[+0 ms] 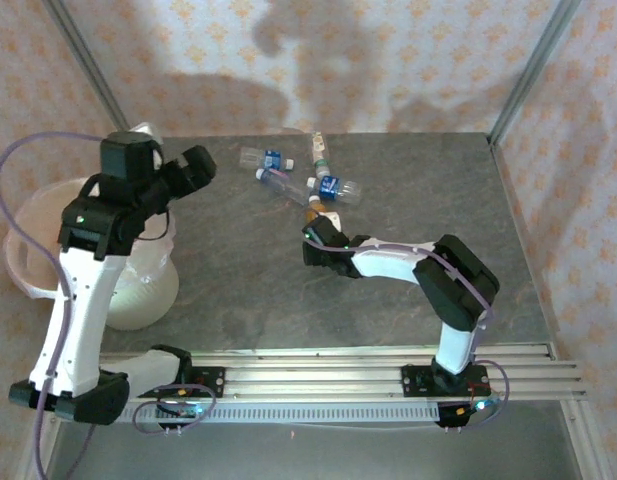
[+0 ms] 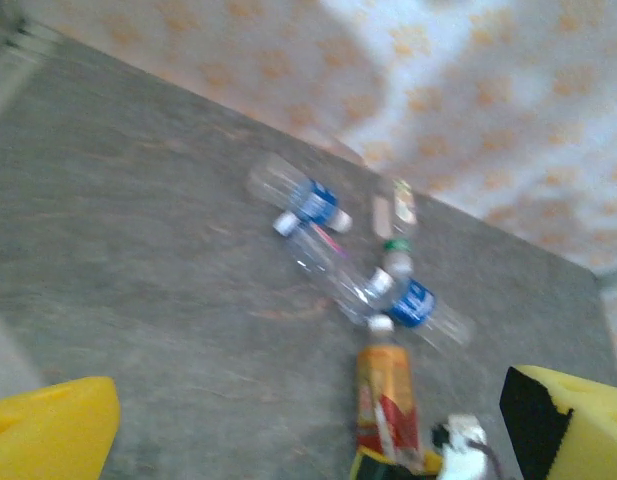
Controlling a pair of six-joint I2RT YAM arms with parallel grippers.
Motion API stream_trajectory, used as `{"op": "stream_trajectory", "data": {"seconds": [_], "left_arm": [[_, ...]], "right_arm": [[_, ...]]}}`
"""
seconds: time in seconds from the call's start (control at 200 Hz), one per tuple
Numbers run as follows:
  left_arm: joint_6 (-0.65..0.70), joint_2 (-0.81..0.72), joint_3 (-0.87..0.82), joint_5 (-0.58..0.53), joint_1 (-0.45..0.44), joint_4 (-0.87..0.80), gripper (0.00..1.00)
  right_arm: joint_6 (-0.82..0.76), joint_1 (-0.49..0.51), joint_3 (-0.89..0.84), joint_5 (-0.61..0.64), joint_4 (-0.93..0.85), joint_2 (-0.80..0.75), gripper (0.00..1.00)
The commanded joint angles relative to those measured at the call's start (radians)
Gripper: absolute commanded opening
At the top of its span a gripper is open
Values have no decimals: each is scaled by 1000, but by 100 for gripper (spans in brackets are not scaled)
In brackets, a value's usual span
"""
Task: Put the plastic bottles in the bin
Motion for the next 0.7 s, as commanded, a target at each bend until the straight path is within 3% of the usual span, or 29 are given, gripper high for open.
{"op": "stream_trajectory", "data": {"seconds": [0.0, 0.13, 0.325, 0.475, 0.696], "left_arm": [[-30, 35, 35, 13, -94, 63, 99], [-46, 79, -34, 72, -166, 172, 99], [-94, 168, -133, 237, -233, 368, 99], [-77, 248, -91, 142, -306, 325, 100], [-132, 324, -112, 135, -330, 371, 100]], "right_arm": [[-26, 4, -68, 53, 83, -147, 63], [-85, 4, -184, -1, 197, -300, 56], [-157, 4, -277, -200, 312, -489, 53], [-150, 4, -289, -276, 368, -565, 53], [-121, 4, -275, -312, 448, -584, 53]]}}
